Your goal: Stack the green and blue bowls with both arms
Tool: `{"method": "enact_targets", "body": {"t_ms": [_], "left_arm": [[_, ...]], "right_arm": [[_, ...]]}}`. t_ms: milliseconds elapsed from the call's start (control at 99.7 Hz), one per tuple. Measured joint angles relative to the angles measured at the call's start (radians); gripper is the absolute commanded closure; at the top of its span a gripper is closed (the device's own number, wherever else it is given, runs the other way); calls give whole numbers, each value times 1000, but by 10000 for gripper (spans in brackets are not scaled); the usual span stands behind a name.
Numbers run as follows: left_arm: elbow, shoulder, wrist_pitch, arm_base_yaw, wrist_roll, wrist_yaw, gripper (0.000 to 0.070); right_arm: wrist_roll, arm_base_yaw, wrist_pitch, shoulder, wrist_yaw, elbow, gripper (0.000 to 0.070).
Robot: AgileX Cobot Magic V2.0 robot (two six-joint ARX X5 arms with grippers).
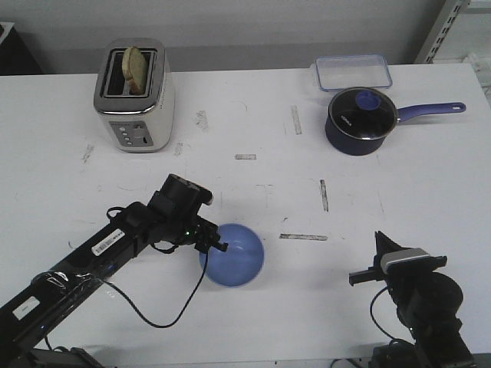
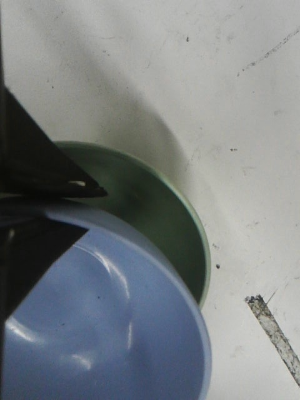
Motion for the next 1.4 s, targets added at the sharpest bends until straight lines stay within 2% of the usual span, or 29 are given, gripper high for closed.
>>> {"method": "enact_targets", "body": {"t_ms": [140, 331, 381, 502, 632, 692, 763, 893, 963, 1023, 1164, 1304, 1405], "left_arm": [[0, 0, 1, 0, 0, 0, 369], [1, 0, 1, 0, -2, 0, 86], [5, 0, 0, 0, -4, 0, 41], [43, 0, -2, 0, -5, 0, 43], [109, 0, -6, 0, -5, 0, 59], [149, 0, -17, 0, -5, -5, 107], [203, 0, -42, 5, -5, -32, 243], [303, 0, -106, 26, -4, -141, 575], [345, -1, -135, 45, -3, -193, 673], [370, -4, -158, 62, 5, -209, 700], [378, -43, -202, 105, 39, -228, 699], [376, -122, -231, 160, 102, -315, 699], [348, -204, -207, 210, 132, -342, 699]], "right_arm": [[0, 0, 0, 0, 0, 0, 700], [0, 0, 0, 0, 0, 0, 700], [0, 0, 0, 0, 0, 0, 700], [0, 0, 0, 0, 0, 0, 700], [0, 0, 0, 0, 0, 0, 700], [0, 0, 0, 0, 0, 0, 700], [0, 0, 0, 0, 0, 0, 700], [0, 0, 0, 0, 0, 0, 700], [0, 0, 0, 0, 0, 0, 700], [0, 0, 0, 0, 0, 0, 700], [0, 0, 0, 0, 0, 0, 700], [0, 0, 0, 0, 0, 0, 700], [0, 0, 0, 0, 0, 0, 700]]}}
